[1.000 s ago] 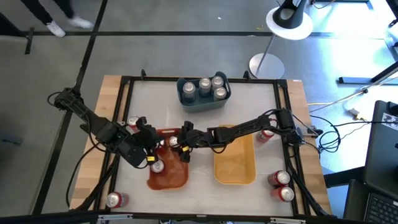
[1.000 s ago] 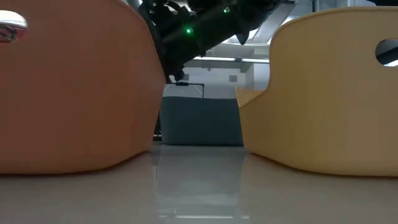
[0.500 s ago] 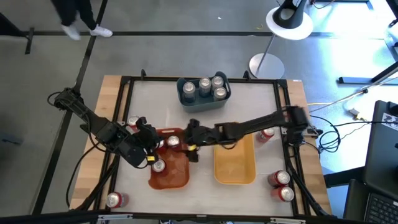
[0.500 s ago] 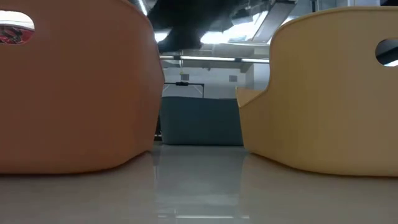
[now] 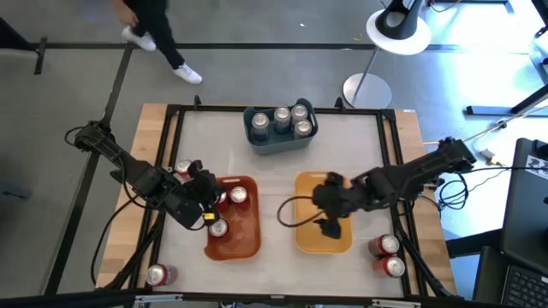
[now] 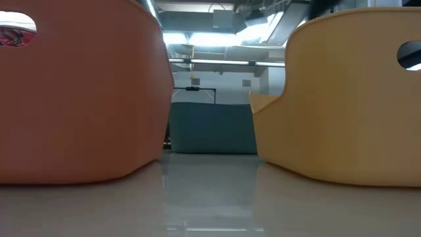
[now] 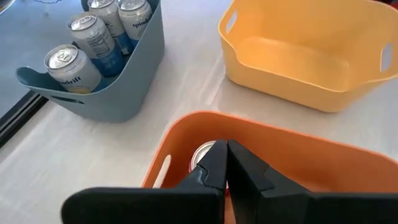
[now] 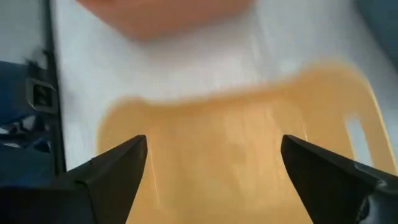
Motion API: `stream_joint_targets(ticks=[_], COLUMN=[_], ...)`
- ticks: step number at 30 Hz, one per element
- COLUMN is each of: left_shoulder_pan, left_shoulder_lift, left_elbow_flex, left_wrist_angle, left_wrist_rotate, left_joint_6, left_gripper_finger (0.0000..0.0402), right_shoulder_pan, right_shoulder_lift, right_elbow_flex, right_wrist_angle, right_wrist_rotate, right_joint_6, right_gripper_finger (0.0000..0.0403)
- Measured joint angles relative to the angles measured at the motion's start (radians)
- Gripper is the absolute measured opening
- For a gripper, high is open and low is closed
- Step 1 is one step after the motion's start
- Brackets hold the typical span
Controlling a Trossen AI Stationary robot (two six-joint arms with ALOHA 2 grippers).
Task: Sort soda cans
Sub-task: Put the red-black soda can into the orange bin
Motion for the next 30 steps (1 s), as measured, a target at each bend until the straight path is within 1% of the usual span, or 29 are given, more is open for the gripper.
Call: stream_joint_targets(ticks=[7,12,16,20,23,26,28,30], left_shoulder_pan=[0.003,0.024,0.044,0.056,0.061,0.061,0.061,0.061], left_shoulder_lift=[0.002,0.002,0.002,0.002,0.002,0.002,0.002,0.002], left_elbow_flex=[0.000,0.000,0.000,0.000,0.000,0.000,0.000,0.000], left_wrist_angle=[0.012,0.032,0.033,0.032,0.033,0.033,0.033,0.033], left_wrist_rotate=[0.000,0.000,0.000,0.000,0.000,0.000,0.000,0.000], left_joint_6=[0.000,0.000,-0.001,-0.024,-0.020,-0.020,-0.020,-0.020], left_gripper_finger=[0.0001,0.0001,0.0001,0.0001,0.0001,0.0001,0.0001,0.0001], right_shoulder_pan=[0.124,0.234,0.343,0.463,0.546,0.610,0.642,0.671], right_shoulder_lift=[-0.014,-0.014,-0.040,-0.095,-0.143,-0.162,-0.160,-0.155], right_elbow_flex=[0.000,0.000,-0.023,-0.076,-0.122,-0.145,-0.147,-0.147], right_wrist_angle=[-0.350,-0.546,-0.541,-0.552,-0.555,-0.549,-0.535,-0.500], right_wrist_rotate=[0.000,-0.068,-0.185,-0.219,-0.223,-0.212,-0.191,-0.178], right_joint_6=[0.351,0.628,0.828,1.087,1.290,1.448,1.525,1.551], right_gripper_finger=[0.0370,0.0370,0.0369,0.0369,0.0369,0.0370,0.0370,0.0370])
